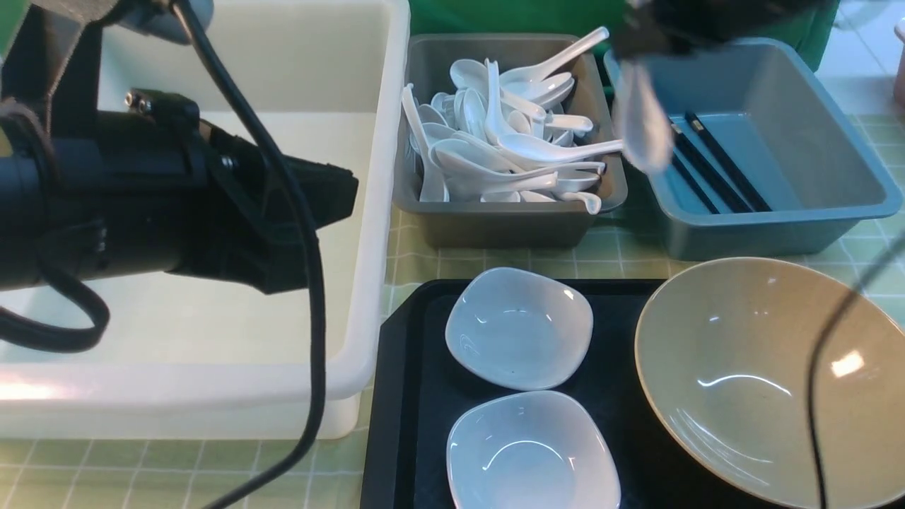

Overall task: On green table put chopsticks spoon bowls plates into blue grey white boxes.
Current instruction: 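Place the white spoon into the bin of spoons with the right gripper, then grasp the large bowl on the tray by its rim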

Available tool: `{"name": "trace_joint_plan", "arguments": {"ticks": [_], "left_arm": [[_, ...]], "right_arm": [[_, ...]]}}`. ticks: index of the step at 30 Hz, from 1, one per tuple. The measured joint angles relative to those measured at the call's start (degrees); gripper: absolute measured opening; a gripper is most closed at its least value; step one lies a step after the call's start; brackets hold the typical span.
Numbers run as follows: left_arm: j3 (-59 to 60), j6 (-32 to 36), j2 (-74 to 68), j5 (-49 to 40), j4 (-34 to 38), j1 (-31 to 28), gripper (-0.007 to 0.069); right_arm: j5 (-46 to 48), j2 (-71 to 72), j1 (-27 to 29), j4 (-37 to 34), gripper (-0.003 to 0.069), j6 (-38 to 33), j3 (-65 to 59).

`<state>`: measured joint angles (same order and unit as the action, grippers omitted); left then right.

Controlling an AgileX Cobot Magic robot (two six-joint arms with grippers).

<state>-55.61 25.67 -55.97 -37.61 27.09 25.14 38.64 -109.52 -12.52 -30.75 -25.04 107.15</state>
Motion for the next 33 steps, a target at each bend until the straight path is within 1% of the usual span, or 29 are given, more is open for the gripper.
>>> {"name": "trace_joint_plan", "arguments": {"ticks": [3, 6, 10, 12, 13, 15, 16, 18, 20, 21, 24, 25, 26, 27, 28, 29, 30, 31, 32, 33], "left_arm": [[0.0, 0.0, 0.0, -0.07, 0.04, 0.0, 0.0], [0.0, 0.0, 0.0, -0.49, 0.07, 0.0, 0.0], [0.0, 0.0, 0.0, -1.17, 0.07, 0.0, 0.0], [0.0, 0.0, 0.0, -1.78, 0.07, 0.0, 0.0], [0.0, 0.0, 0.0, -1.85, 0.07, 0.0, 0.0], [0.0, 0.0, 0.0, -2.45, 0.07, 0.0, 0.0], [0.0, 0.0, 0.0, -2.45, 0.07, 0.0, 0.0], [0.0, -0.11, 0.0, -2.59, 0.07, 0.0, 0.0], [0.0, -0.18, 0.0, -2.59, 0.07, 0.0, 0.0], [0.0, -0.31, 0.0, -2.59, 0.07, 0.0, 0.0], [0.0, -0.6, 0.0, -2.59, 0.07, 0.0, 0.0], [0.0, -0.61, 0.0, -2.59, 0.12, 0.0, 0.0], [0.0, -1.24, 0.0, -2.59, 0.33, 0.0, 0.0], [0.0, -1.34, 0.0, -2.59, 0.4, 0.0, 0.0], [0.0, -1.71, 0.0, -2.63, 0.5, 0.0, 0.0], [0.0, -2.18, 0.0, -2.63, 0.55, 0.0, 0.0], [0.0, -2.88, -0.15, -2.63, 0.93, 0.0, 0.0], [0.0, -3.24, -0.41, -2.63, 1.5, 0.0, 0.0], [0.0, -3.37, -0.48, -2.63, 1.71, 0.0, 0.0], [0.0, -3.9, -1.35, -2.7, 3.99, 0.0, 0.0001]], "right_arm": [[-3.78, -8.94, -1.91, -0.75, 0.0132, 0.28, 9.86], [-6.34, -16.25, -2.73, -1.05, 0.0132, 2.05, 16.85], [-8.51, -22.06, -2.91, -1.05, 0.0132, 3.15, 21.32], [-9.93, -24.59, -2.92, -1.0, 0.0155, 3.92, 22.42], [-10.0, -24.7, -2.92, -1.0, 0.0155, 3.92, 22.49], [-10.26, -25.17, -2.92, -1.0, 0.0222, 3.94, 22.69], [-10.17, -25.17, -2.92, -1.0, 0.0242, 3.94, 22.85], [-8.76, -24.73, -2.92, -0.99, 0.0323, 3.43, 23.75], [-7.48, -24.23, -2.92, -0.94, 0.0363, 2.33, 24.34], [-4.35, -23.14, -2.92, -0.87, 0.0403, 0.85, 25.11], [3.22, -19.37, -2.92, 0.27, 0.0444, -1.54, 26.88], [3.75, -19.03, -2.92, 0.27, 0.0445, -1.71, 26.88], [9.18, -15.15, -2.92, 2.35, 0.0441, -2.85, 27.94], [9.72, -14.72, -2.92, 2.84, 0.0439, -2.98, 28.1], [13.95, -10.87, -2.92, 4.78, 0.0418, -3.69, 28.34], [15.53, -9.27, -2.92, 5.65, 0.0398, -3.77, 28.29], [18.71, -5.38, -2.92, 7.55, 0.036, -3.77, 27.64], [19.59, -3.45, -2.92, 8.24, 0.0328, -3.77, 26.53], [19.81, -2.81, -2.92, 8.43, 0.0328, -3.77, 26.53], [21.0, 2.82, -2.92, 9.47, 0.025, -3.71, 22.86]]}}
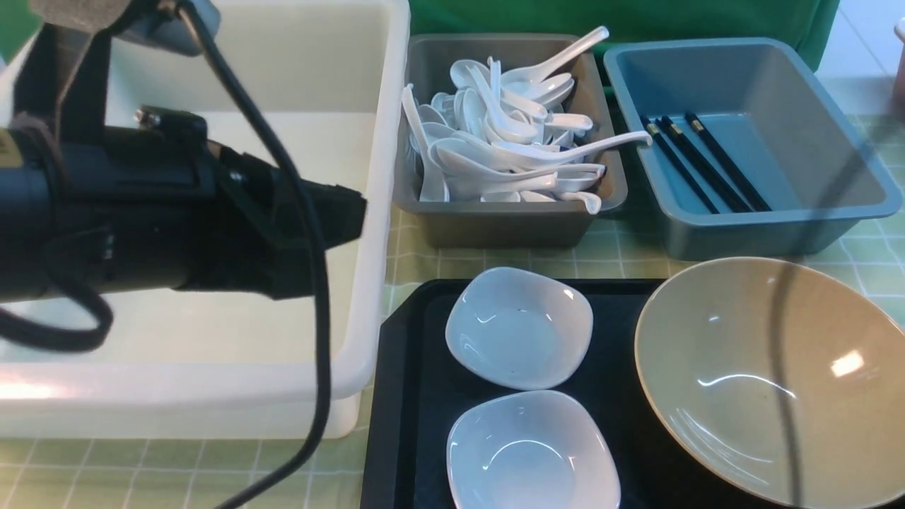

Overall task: On green table put chopsticks spoon bowls plates into blue grey white boxes.
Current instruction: 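Grasp the large bowl on the tray by its rim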

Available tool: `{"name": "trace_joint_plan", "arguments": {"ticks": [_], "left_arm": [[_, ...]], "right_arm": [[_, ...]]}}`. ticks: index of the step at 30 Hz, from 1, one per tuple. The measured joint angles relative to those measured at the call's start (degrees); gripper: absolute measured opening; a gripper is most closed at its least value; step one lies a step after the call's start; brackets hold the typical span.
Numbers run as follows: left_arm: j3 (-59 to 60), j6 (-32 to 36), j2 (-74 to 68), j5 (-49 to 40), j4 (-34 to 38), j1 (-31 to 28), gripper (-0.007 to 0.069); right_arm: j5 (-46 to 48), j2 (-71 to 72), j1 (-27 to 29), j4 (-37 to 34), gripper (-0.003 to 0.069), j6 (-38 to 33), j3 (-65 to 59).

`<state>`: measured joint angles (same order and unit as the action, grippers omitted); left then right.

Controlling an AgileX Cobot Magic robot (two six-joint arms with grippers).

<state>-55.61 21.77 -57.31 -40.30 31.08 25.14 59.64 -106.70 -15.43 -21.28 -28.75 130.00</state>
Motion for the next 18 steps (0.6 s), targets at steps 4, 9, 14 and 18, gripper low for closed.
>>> {"name": "trace_joint_plan", "arguments": {"ticks": [4, 9, 14, 18], "left_arm": [[0.0, 2.08, -4.53, -0.37, 8.79, 1.18, 0.0005], [-1.59, 7.9, -13.09, -0.37, 14.27, 5.84, 0.0076], [-8.76, 8.74, -23.81, -2.99, 14.79, 9.85, 0.0227], [-16.22, 8.68, -32.56, -6.81, 15.22, 11.52, 0.0367]], "right_arm": [[1.8, 14.93, -0.05, 0.5, 0.0063, 1.55, -13.55], [2.82, 30.96, -0.05, 0.57, 0.0024, 3.3, -32.83], [-1.02, 45.45, -0.05, 1.02, 0.0024, 4.33, -55.38], [-7.55, 56.02, -0.05, 0.98, 0.0024, 4.74, -69.38]]}}
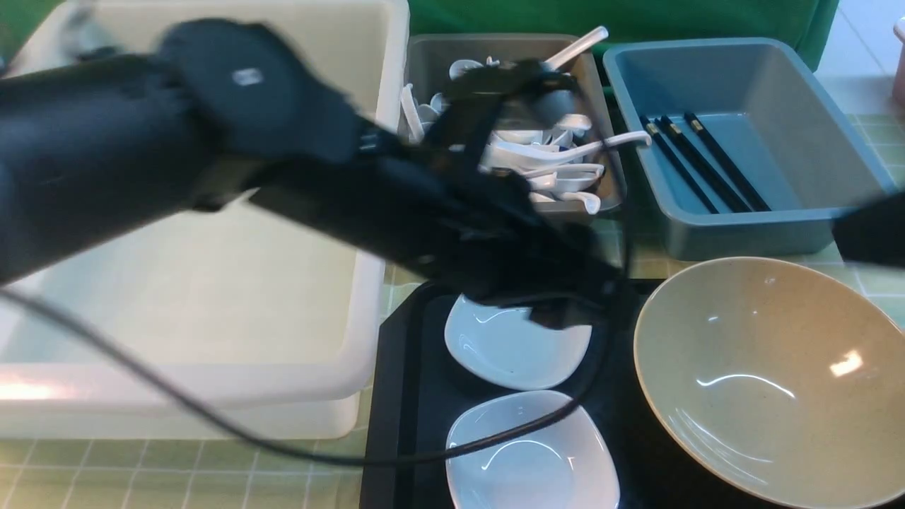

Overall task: On green table put chopsticks spoon bowls plates into blue grey white boxes.
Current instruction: 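Grasp the large bowl on the tray by its rim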

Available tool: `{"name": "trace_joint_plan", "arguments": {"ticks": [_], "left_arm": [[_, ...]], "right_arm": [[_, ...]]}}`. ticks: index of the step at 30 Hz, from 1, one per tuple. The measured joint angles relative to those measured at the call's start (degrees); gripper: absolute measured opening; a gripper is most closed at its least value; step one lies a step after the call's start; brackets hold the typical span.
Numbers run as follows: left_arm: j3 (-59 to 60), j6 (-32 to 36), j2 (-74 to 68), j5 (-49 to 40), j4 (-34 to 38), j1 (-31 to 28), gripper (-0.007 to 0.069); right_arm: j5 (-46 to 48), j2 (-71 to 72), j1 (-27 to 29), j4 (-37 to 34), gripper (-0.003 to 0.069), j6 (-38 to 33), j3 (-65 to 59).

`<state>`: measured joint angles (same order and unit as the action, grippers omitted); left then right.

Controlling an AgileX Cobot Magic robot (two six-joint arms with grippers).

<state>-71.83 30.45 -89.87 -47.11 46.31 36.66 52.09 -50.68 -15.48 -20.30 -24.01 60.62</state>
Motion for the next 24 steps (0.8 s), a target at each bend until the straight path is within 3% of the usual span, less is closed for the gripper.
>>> {"name": "trace_joint_plan", "arguments": {"ticks": [3, 5, 16, 18, 24], "left_arm": [[-6.53, -0.43, -8.5, -2.38, 0.99, 0.3, 0.0477], [-9.94, -0.6, -13.55, -3.47, 1.0, 0.3, 0.0506], [-21.91, -3.72, -31.53, -5.2, -1.47, 0.3, 0.0491], [-22.74, -3.83, -32.51, -5.32, -1.4, 0.3, 0.0466], [-23.81, -3.83, -33.93, -6.33, 0.33, 0.3, 0.012]], "right_arm": [[-4.72, 9.25, 0.0, 0.01, 0.0024, 1.33, -9.52], [-5.75, 13.14, 0.0, 0.01, 0.0024, 1.59, -12.33], [-3.99, 19.28, 0.0, -0.01, 0.0025, 1.65, -14.96], [-3.6, 19.28, 0.0, -0.01, 0.0025, 1.65, -14.96], [-3.55, 19.28, 0.0, 0.1, 0.0029, 1.65, -14.96]]}}
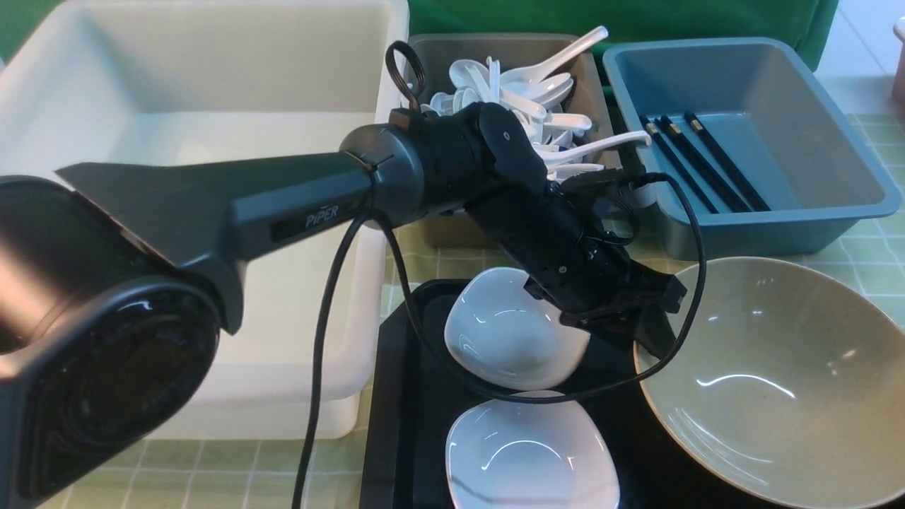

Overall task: On green table put chopsticks spoon bowls plates into blue grey white boxes.
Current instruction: 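Grasp the large bowl on the tray by its rim, then place the tan bowl onto the bowl stack in the left bin with the left gripper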

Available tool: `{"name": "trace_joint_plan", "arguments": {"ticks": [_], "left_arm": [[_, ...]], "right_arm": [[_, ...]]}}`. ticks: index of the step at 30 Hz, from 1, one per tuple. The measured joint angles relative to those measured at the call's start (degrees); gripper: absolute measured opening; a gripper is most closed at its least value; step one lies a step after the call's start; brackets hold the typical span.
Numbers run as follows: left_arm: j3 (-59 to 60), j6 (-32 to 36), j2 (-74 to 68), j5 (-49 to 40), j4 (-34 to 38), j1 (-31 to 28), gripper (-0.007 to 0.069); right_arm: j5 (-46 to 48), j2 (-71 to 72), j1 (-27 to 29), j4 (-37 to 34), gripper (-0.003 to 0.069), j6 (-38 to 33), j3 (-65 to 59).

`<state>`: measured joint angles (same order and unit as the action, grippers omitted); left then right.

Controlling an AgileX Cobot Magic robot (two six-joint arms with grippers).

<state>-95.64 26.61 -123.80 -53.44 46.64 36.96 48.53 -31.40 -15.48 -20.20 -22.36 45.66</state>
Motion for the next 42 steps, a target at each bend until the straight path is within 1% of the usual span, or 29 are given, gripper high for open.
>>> {"name": "trace_joint_plan", "arguments": {"ticks": [1, 3, 4, 9, 11, 12, 14, 15, 17, 18, 19, 20, 21, 23, 26, 27, 28, 29, 32, 33, 34, 35, 36, 37, 42], "left_arm": [[0.0, 0.0, 0.0, 0.0, 0.06, 0.0, 0.0098], [0.0, -0.3, 0.0, -0.09, 1.44, -0.06, 0.0022], [0.0, -0.09, 0.26, -0.48, 1.92, -0.13, 0.0015], [0.06, 1.21, 2.46, -3.99, 2.13, -1.32, 0.0017], [0.1, 1.57, 6.68, -7.2, 2.9, -3.84, 0.0017], [0.1, 1.64, 7.46, -7.4, 2.99, -4.26, 0.0017], [0.1, 1.61, 12.67, -9.61, 4.11, -7.57, 0.0017], [0.1, 1.63, 13.16, -9.78, 4.21, -7.57, 0.0017], [0.1, 1.16, 17.57, -11.69, 4.81, -11.18, 0.0017], [0.1, 0.41, 22.02, -14.38, 5.26, -15.16, 0.0017], [0.1, 0.27, 22.52, -14.7, 5.32, -16.3, 0.0017], [0.1, -0.09, 24.89, -16.11, 5.54, -18.8, 0.0017], [0.11, -0.9, 28.06, -17.34, 5.6, -23.58, 0.0017], [1.07, -2.05, 31.89, -17.64, 5.31, -30.49, 0.0017], [5.59, -2.97, 37.51, -16.82, 3.53, -42.47, 0.0017], [7.88, -3.1, 39.1, -16.52, 2.82, -46.32, 0.0017], [8.89, -3.1, 39.67, -16.43, 2.67, -47.81, 0.0017], [13.16, -2.79, 41.41, -16.37, 1.22, -53.4, 0.0017], [20.17, -1.49, 42.89, -16.58, -3.96, -61.98, 0.0017], [21.42, -1.3, 42.77, -16.59, -6.41, -63.6, 0.0017], [21.68, -1.3, 42.7, -16.59, -6.94, -63.96, 0.0017], [23.19, -1.09, 41.87, -16.5, -11.25, -66.29, 0.0017], [23.28, -1.09, 41.74, -16.43, -11.67, -66.43, 0.0017], [23.63, -1.02, 40.72, -15.96, -13.93, -66.96, 0.0017], [23.63, -0.88, 37.21, -14.46, -12.76, -65.06, 0.0017]], "right_arm": [[0.0, 0.0, 0.0, 0.06, 0.003, 0.0, 0.0], [-0.21, 0.0, 0.0, 0.1, 0.0034, 0.0, 0.0], [-0.21, 0.0, 0.0, 0.1, 0.0036, 0.0, 0.0], [0.05, 0.0, 0.0, 0.1, 0.0038, 0.0, 0.0], [0.8, 0.0, 0.0, 0.1, 0.004, -0.13, 0.36], [0.86, 0.0, 0.0, 0.1, 0.0041, -0.13, 0.55], [1.2, -0.06, 0.0, -0.17, 0.0043, -2.02, 2.81], [1.2, -0.11, 0.0, -0.27, 0.0043, -2.47, 3.04], [1.03, -0.44, 0.0, -1.15, 0.0043, -4.41, 5.2], [0.36, -1.75, 0.0, -2.79, 0.0043, -6.73, 7.18], [0.26, -1.95, 0.0, -3.06, 0.0043, -7.42, 7.38], [-0.09, -2.83, 0.0, -4.6, 0.0043, -9.04, 8.22], [-0.63, -4.87, 0.0, -7.09, 0.0043, -12.76, 9.0], [-1.09, -8.22, 0.0, -12.06, 0.0043, -18.43, 9.88], [-1.51, -15.09, 0.0, -21.01, 0.0046, -27.26, 11.36], [-1.44, -17.39, 0.0, -22.9, 0.0046, -29.2, 12.12], [-1.44, -18.29, 0.0, -23.43, 0.0046, -29.5, 12.47], [-1.44, -21.24, 0.0, -24.44, 0.0046, -31.05, 13.75], [-1.44, -26.12, 0.0, -25.09, 0.0046, -32.41, 16.92], [-1.44, -26.95, 0.0, -25.17, 0.0046, -32.52, 17.56], [-1.44, -27.12, 0.0, -25.2, 0.0046, -32.59, 17.7], [-1.44, -28.18, 0.0, -25.29, 0.0046, -32.93, 18.51], [-1.44, -28.24, 0.0, -25.36, 0.0046, -32.93, 18.6], [-1.44, -28.52, 0.0, -25.36, 0.0046, -32.93, 18.76], [-1.04, -28.59, -0.56, -25.42, 0.0046, -33.1, 18.89]]}}
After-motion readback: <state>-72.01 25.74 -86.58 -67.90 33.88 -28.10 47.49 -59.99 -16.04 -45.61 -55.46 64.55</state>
